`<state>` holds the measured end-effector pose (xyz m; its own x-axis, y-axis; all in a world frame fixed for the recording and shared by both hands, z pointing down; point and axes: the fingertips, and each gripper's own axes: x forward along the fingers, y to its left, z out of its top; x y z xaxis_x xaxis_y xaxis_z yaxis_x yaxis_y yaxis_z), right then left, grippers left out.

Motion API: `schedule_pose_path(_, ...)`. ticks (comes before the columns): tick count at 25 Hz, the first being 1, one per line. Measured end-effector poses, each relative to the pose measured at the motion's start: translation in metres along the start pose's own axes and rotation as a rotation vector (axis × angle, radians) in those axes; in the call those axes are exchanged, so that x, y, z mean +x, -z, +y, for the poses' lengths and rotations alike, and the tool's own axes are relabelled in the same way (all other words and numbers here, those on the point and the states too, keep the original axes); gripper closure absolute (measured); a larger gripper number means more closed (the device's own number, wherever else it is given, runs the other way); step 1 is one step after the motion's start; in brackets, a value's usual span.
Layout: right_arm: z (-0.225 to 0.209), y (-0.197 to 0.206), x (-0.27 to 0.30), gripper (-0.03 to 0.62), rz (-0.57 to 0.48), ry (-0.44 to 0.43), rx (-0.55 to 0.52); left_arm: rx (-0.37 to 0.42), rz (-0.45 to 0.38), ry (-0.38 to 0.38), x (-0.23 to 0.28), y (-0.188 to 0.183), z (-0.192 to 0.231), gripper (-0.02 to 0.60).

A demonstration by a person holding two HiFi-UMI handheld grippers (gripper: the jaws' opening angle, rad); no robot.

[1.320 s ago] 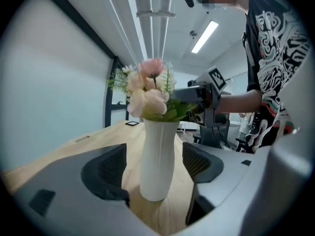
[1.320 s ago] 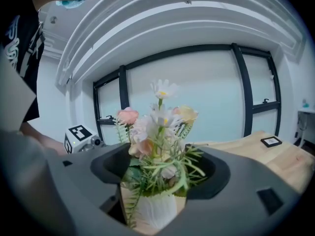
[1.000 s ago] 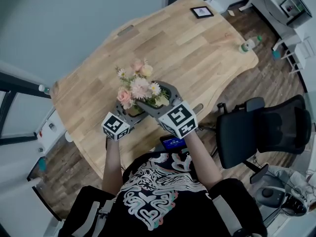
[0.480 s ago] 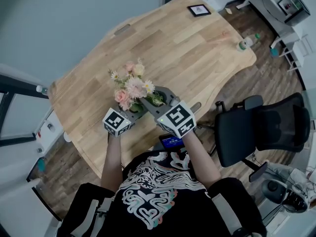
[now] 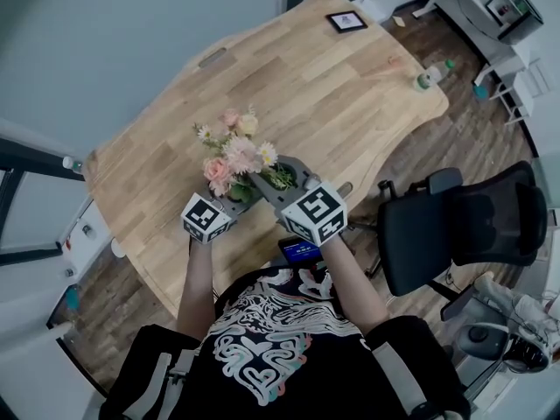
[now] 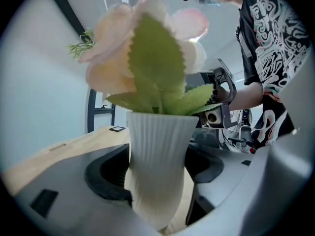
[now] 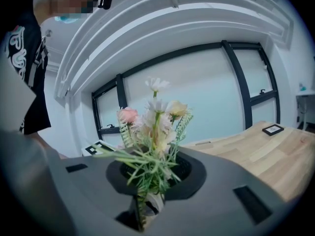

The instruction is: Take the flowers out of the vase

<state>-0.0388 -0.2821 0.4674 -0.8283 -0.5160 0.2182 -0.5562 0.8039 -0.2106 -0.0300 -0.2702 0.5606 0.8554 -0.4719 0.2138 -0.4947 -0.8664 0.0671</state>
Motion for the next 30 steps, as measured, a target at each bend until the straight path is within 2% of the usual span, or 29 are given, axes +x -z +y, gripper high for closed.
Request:
schedule_pose_path(4, -0.004, -0.013, -0.006, 0.516, -0.054, 0.012, 0.049, -0.006, -0.003, 0.001, -0.002, 0.002, 0.0, 0.238)
schedule_pose_path(13, 0.009, -0.043, -0.018, 0.516, -0.06, 0.017, -0.035, 0.013, 0.03, -0.015, -0.004, 0.003, 0.001, 0.238)
schedule_pose_path(24, 0.005, -0.107, -0.056, 0.516, -0.236, 0.065, -0.041, 0.025, 0.055, -0.026, -0.005, 0.004, 0.004, 0.238)
schedule_pose_path(30, 0.003, -0.128, -0.072, 0.516, -0.294, 0.079, -0.026, 0.025, 0.063, -0.03, -0.005, 0.005, 0.004, 0.238)
